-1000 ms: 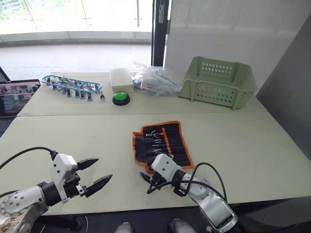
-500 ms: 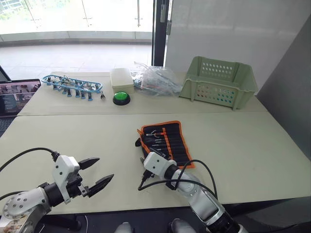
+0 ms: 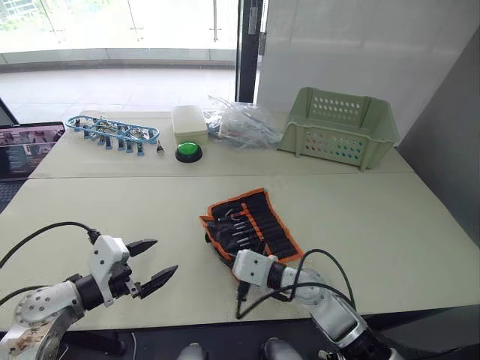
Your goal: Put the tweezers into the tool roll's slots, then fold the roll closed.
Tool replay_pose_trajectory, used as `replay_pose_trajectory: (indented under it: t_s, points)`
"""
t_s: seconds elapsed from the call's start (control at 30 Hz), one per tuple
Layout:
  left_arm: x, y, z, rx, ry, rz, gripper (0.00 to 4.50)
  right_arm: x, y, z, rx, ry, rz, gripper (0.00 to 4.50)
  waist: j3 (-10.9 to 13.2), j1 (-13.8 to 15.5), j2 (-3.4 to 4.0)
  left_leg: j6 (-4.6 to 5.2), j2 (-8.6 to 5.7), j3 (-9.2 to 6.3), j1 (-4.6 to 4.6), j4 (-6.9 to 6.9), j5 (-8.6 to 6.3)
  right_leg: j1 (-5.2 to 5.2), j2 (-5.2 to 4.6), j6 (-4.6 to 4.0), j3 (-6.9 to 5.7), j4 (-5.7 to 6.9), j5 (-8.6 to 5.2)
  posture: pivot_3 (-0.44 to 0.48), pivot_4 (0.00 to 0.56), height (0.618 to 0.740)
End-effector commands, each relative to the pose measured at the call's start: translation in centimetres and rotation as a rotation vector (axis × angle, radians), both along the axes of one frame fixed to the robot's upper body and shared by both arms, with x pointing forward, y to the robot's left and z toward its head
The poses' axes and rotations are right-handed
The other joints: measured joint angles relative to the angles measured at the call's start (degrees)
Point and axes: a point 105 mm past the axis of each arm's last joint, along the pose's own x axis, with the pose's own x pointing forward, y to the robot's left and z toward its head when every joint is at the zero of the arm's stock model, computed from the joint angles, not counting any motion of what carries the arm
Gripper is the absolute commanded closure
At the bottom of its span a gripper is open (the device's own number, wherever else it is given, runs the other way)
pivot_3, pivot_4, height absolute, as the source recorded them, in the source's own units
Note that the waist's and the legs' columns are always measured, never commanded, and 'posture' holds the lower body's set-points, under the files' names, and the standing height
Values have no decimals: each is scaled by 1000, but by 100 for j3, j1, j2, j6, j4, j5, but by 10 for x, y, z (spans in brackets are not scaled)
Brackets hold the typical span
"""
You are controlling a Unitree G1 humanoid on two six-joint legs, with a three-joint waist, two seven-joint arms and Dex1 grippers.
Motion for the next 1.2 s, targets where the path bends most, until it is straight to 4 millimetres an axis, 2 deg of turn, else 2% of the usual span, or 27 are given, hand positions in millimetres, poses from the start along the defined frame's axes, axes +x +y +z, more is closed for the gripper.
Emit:
replay_pose_trajectory:
  t_s: [0.03,0.17,0.3,0.43,0.6,0.83,0.87,1.1,1.2]
  points:
    - [13,-1,-1,115,-93,-47,0,-11,-12,14,-31,-96,160,4454,-1,-1,-1,0,1,0,2,0,0,2,1,1,-1,0,0,0,150,725]
    - [33,-6,1,159,-230,-105,0,-21,-27,14,-96,-121,266,4454,0,19,-1,1,2,0,7,1,1,6,6,0,0,2,1,0,150,725]
    - [43,-29,-7,181,-225,-297,0,-25,-38,12,-143,-127,304,4454,-2,25,-3,1,1,1,6,2,0,8,8,-1,3,3,3,0,150,725]
    - [50,-52,-16,208,-118,-511,0,-21,-40,12,-149,-140,272,4454,-2,59,-4,1,0,0,0,11,1,6,9,3,2,7,5,0,150,725]
    - [71,-66,-17,233,-128,-612,0,-16,-43,15,-150,-159,211,4454,-2,104,-4,2,0,-1,-2,19,1,5,13,4,3,12,6,0,150,725]
    - [84,-78,-15,206,-131,-705,0,-17,-47,17,-149,-158,159,4454,-2,147,-4,2,-1,-4,-12,37,1,1,17,5,4,21,7,0,150,725]
    - [84,-79,-15,196,-126,-717,555,-17,-48,17,-151,-158,155,4500,-2,147,-4,2,-1,-6,-13,40,1,1,17,5,3,23,7,0,150,725]
    - [83,-82,-8,143,-106,-757,2792,-19,-51,15,-151,-146,119,4500,-2,144,-4,3,-2,-11,-17,79,0,0,19,8,4,60,5,0,150,725]
    - [83,-81,-7,125,-95,-757,3805,-18,-50,14,-150,-144,115,4500,-2,144,-4,3,-2,-13,-16,97,1,1,21,43,5,81,-15,0,150,725]
